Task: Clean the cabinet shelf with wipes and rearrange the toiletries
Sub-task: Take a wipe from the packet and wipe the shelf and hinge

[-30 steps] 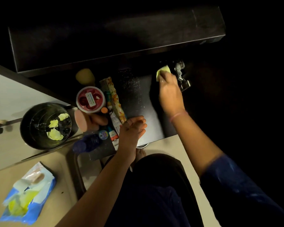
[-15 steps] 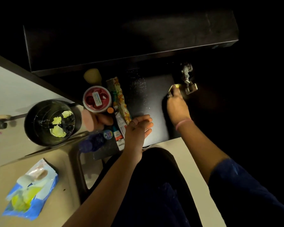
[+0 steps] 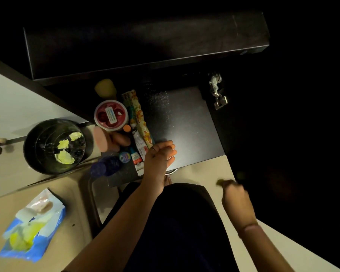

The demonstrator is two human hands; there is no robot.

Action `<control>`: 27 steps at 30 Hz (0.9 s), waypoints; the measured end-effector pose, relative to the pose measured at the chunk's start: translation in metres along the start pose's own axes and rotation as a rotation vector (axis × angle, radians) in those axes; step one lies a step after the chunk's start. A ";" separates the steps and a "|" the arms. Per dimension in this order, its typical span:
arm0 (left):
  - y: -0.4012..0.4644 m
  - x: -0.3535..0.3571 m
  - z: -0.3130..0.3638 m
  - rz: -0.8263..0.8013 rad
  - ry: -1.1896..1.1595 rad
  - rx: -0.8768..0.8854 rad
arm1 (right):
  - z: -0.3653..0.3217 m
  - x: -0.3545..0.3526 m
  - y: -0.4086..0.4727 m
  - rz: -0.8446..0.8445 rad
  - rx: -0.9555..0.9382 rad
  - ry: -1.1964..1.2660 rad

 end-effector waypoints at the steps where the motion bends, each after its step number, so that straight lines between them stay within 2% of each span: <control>1: 0.000 -0.001 -0.002 0.007 0.003 -0.004 | -0.010 -0.018 0.013 0.120 -0.038 0.009; 4: -0.003 -0.004 -0.007 0.011 -0.004 -0.010 | -0.045 -0.076 0.058 0.447 -0.191 0.234; 6: -0.005 -0.006 -0.008 0.006 -0.015 -0.003 | -0.074 -0.110 0.095 0.581 -0.314 0.370; 8: -0.007 -0.009 -0.007 -0.009 -0.028 0.005 | -0.098 -0.132 0.142 0.651 -0.395 0.405; 10: -0.010 -0.014 -0.006 -0.018 -0.045 0.020 | -0.119 -0.139 0.196 0.588 -0.392 0.368; 12: -0.013 -0.019 -0.005 -0.008 -0.047 0.037 | -0.138 -0.129 0.243 0.443 -0.403 0.276; 14: -0.015 -0.024 -0.007 0.007 -0.037 0.039 | -0.156 -0.113 0.267 0.311 -0.431 0.149; 16: -0.016 -0.028 -0.011 0.022 -0.032 0.027 | -0.164 -0.101 0.269 0.291 -0.457 0.073; 18: -0.016 -0.033 -0.013 0.039 -0.039 0.015 | -0.164 -0.092 0.247 0.342 -0.495 0.044; 21: -0.016 -0.038 -0.012 0.054 -0.062 0.011 | -0.148 -0.065 0.181 0.308 -0.511 0.210; 24: -0.015 -0.037 -0.007 0.056 -0.088 0.002 | -0.125 -0.017 0.109 0.233 -0.658 0.073; 25: -0.015 -0.036 -0.006 0.056 -0.093 0.003 | -0.111 -0.007 0.088 0.244 -0.663 0.088; 27: -0.014 -0.034 -0.004 0.053 -0.098 0.006 | -0.088 0.010 0.054 0.155 -0.708 0.054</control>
Point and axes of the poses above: each hand's wrist, its own y-axis towards the middle knuckle, its own x-axis out of the palm, z = x × y, the point moved 7 cm from there along y, towards the middle knuckle, and after that the axes turned 9 degrees about -x, right-handed, at the moved point
